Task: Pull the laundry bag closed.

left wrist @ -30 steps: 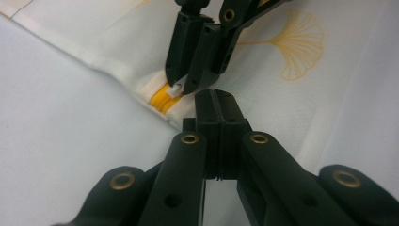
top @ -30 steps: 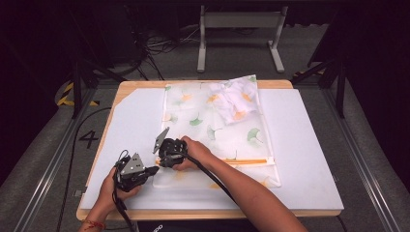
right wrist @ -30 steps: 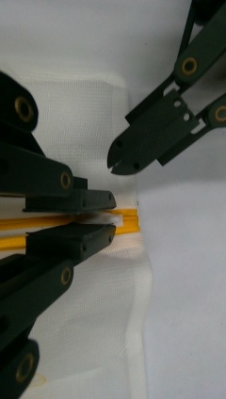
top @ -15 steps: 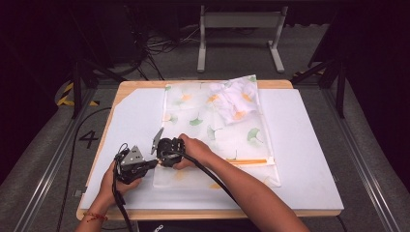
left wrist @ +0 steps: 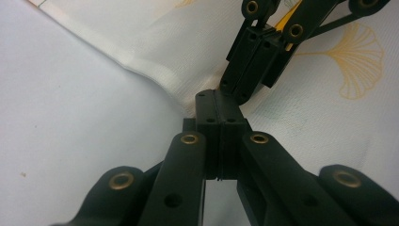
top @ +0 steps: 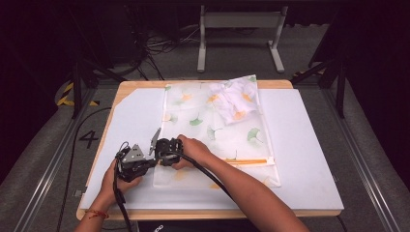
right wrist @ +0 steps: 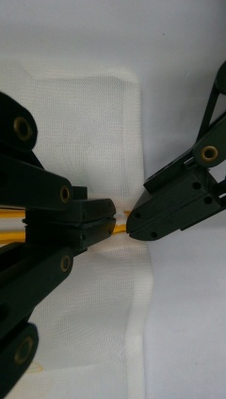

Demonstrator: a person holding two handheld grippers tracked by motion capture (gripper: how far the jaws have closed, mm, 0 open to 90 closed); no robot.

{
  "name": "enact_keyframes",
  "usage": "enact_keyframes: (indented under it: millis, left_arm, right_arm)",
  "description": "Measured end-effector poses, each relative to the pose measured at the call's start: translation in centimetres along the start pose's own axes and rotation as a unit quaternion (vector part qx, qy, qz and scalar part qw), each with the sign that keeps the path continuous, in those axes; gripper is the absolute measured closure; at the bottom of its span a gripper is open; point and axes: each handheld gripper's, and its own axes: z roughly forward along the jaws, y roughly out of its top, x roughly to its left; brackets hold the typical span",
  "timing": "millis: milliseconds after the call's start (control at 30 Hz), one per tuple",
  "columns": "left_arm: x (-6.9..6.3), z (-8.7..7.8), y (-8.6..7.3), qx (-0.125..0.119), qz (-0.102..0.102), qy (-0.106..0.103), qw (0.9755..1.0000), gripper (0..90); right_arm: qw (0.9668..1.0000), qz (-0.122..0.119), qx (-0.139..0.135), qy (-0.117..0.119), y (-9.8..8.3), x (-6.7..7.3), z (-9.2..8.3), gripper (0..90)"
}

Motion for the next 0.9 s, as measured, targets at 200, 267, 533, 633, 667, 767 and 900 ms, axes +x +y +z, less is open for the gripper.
enact_keyframes:
  millis: [200, 267, 533, 633, 667, 767, 900]
  left_arm:
    - [-0.1, 0.3, 0.5, 0.013, 0.007, -0.003, 0.9999, 90.0]
    - [0.1, 0.2, 0.5, 0.018, 0.011, -0.005, 0.9998, 90.0]
    - [0.3, 0.3, 0.1, 0.006, -0.005, -0.014, 0.9999, 90.0]
    - [0.5, 0.2, -0.1, -0.003, -0.011, -0.02, 0.9997, 90.0]
    - [0.6, 0.2, -0.2, -0.004, -0.01, -0.021, 0.9997, 90.0]
    - [0.5, 0.2, -0.2, -0.001, -0.01, -0.019, 0.9998, 90.0]
    - [0.5, 0.2, -0.2, 0.0, -0.008, -0.018, 0.9998, 90.0]
  right_arm:
    - [0.9999, -0.006, -0.007, -0.004, -0.3, 0.0, -0.1, 90.0]
    - [0.9999, -0.004, -0.009, -0.005, -0.3, 0.0, -0.1, 90.0]
    - [0.9998, 0.008, -0.018, -0.004, -0.7, 0.0, -0.3, 90.0]
    - [0.9997, 0.009, -0.023, -0.003, -0.9, -0.1, -0.4, 90.0]
    - [0.9997, 0.013, -0.023, -0.001, -0.9, 0.0, -0.4, 90.0]
    - [0.9996, 0.015, -0.026, 0.0, -1.1, 0.0, -0.4, 90.0]
    - [0.9994, 0.015, -0.03, -0.002, -1.3, 0.0, -0.5, 90.0]
